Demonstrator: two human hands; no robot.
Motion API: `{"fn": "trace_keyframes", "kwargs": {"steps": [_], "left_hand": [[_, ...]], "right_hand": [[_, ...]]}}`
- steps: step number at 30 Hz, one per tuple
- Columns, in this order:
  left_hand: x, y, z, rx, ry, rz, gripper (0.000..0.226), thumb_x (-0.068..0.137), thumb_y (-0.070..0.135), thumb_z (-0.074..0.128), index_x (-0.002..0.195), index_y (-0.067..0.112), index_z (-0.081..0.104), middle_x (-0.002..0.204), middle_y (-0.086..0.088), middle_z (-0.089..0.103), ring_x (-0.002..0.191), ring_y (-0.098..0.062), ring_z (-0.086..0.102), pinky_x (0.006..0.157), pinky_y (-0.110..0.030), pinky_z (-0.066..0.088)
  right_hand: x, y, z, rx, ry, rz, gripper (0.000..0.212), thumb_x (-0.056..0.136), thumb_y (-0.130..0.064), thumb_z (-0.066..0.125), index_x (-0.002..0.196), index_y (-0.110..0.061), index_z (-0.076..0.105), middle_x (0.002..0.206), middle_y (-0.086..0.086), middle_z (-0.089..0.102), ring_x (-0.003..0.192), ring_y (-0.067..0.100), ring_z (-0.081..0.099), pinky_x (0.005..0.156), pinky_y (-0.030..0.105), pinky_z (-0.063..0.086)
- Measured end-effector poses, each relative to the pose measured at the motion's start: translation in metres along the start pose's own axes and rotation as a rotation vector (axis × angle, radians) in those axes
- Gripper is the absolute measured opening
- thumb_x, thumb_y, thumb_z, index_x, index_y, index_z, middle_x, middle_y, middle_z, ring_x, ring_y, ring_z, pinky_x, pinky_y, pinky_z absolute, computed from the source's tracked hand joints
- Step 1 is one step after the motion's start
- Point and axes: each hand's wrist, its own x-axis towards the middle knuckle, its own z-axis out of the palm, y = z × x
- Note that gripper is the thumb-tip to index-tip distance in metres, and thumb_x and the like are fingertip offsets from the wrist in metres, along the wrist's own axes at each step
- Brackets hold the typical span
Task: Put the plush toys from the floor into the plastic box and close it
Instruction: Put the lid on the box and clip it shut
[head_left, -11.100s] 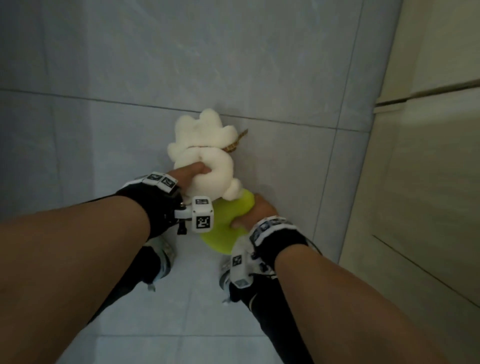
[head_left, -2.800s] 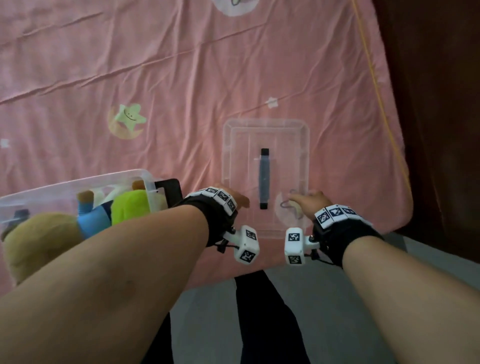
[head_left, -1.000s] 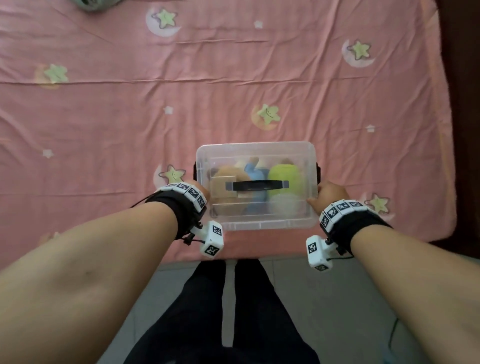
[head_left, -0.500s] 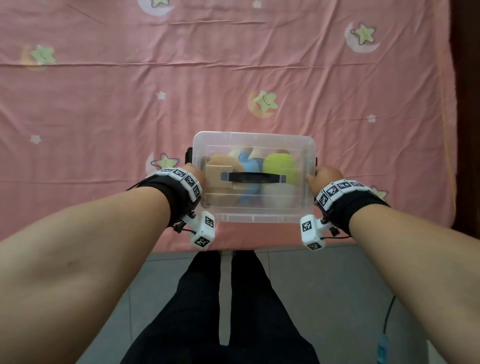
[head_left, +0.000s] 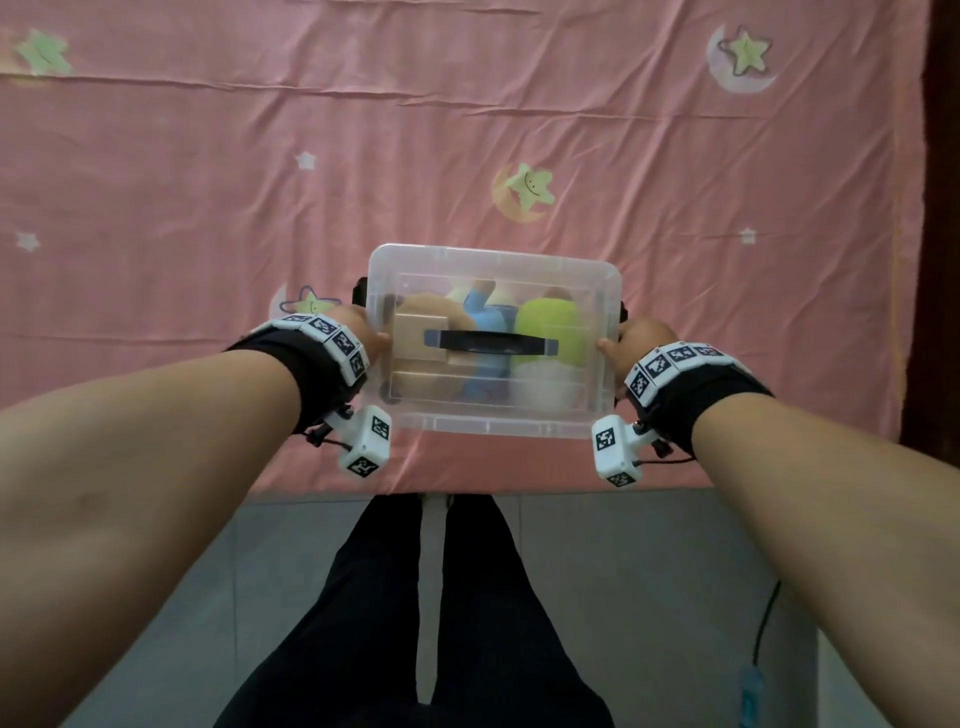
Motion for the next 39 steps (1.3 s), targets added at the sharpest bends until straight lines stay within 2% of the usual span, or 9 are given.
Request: {"fn": "trace_keyframes", "kwargs": {"steps": [6,10,13,17,23,25,28,35,39], "left_hand": [[0.008,-0.018,0.006,-0.399,0.103,-0.114,0.044,0.059,0.04,0.082,0.094,0.017,0.071,0.068,0.003,0.067,0.057,-0.015,0.063,0.045,-0.021,0.04],[0.013,-0.031,0.02,-0.405,0.111,-0.154,0.103,0.054,0.064,0.08,0.14,0.019,0.045,0.127,-0.008,0.064,0.099,-0.026,0.065,0.081,-0.031,0.05],[0.015,-0.046,0.024,-0.429,0.058,-0.209,0.117,0.046,0.079,0.073,0.14,0.015,0.043,0.13,-0.014,0.06,0.108,-0.033,0.061,0.095,-0.04,0.049],[0.01,-0.044,0.02,-0.357,0.021,-0.186,0.081,0.053,0.08,0.069,0.101,0.016,0.056,0.099,-0.01,0.063,0.074,-0.024,0.06,0.079,-0.038,0.049],[0.01,-0.035,0.02,-0.505,0.017,-0.114,0.05,0.063,0.065,0.075,0.086,0.02,0.074,0.063,0.001,0.07,0.058,-0.02,0.068,0.054,-0.029,0.055],[0.008,-0.032,0.02,-0.463,0.011,-0.099,0.044,0.07,0.061,0.072,0.087,0.02,0.074,0.069,-0.004,0.073,0.065,-0.025,0.071,0.067,-0.039,0.061],[0.0,-0.019,0.017,-0.293,0.081,-0.084,0.041,0.081,0.055,0.065,0.083,0.015,0.073,0.062,-0.004,0.067,0.057,-0.023,0.064,0.055,-0.029,0.05],[-0.007,-0.008,0.017,-0.216,0.054,-0.138,0.042,0.085,0.051,0.061,0.075,0.011,0.065,0.067,-0.008,0.066,0.061,-0.027,0.062,0.062,-0.032,0.048],[-0.007,-0.005,0.015,-0.214,0.058,-0.145,0.042,0.084,0.051,0.062,0.072,0.01,0.063,0.065,-0.008,0.064,0.058,-0.027,0.06,0.057,-0.031,0.046]], "right_hand": [[-0.005,0.019,0.006,0.326,0.092,0.056,0.061,0.08,-0.049,0.076,0.125,-0.009,0.065,0.116,0.012,0.071,0.094,0.032,0.069,0.084,0.041,0.056],[-0.006,0.025,0.013,0.31,0.035,0.22,0.093,0.077,-0.07,0.067,0.131,0.004,0.053,0.128,0.022,0.064,0.109,0.04,0.063,0.086,0.041,0.048],[-0.006,0.027,0.009,0.299,-0.12,0.222,0.099,0.077,-0.079,0.057,0.136,0.0,0.049,0.116,0.021,0.064,0.088,0.039,0.067,0.082,0.046,0.056],[-0.004,0.028,0.01,0.327,-0.132,0.125,0.076,0.08,-0.074,0.059,0.125,-0.012,0.061,0.107,0.011,0.068,0.075,0.027,0.064,0.072,0.041,0.053],[-0.001,0.016,0.002,0.284,-0.026,0.085,0.045,0.086,-0.051,0.069,0.096,-0.008,0.073,0.083,0.011,0.072,0.079,0.034,0.069,0.077,0.044,0.059],[-0.003,0.002,0.005,0.161,0.024,0.093,0.042,0.088,-0.046,0.067,0.088,-0.005,0.07,0.07,0.009,0.065,0.067,0.031,0.062,0.066,0.036,0.05],[-0.007,-0.009,0.009,0.079,0.057,0.142,0.041,0.09,-0.044,0.064,0.07,-0.01,0.055,0.06,0.005,0.051,0.055,0.027,0.05,0.062,0.033,0.042],[-0.006,-0.003,0.014,0.153,0.074,0.162,0.042,0.089,-0.041,0.065,0.063,-0.013,0.049,0.058,0.004,0.05,0.05,0.02,0.045,0.048,0.029,0.032],[-0.009,-0.004,0.012,0.17,0.056,0.165,0.037,0.089,-0.043,0.065,0.076,-0.008,0.057,0.065,0.008,0.057,0.056,0.027,0.053,0.058,0.032,0.038]]}}
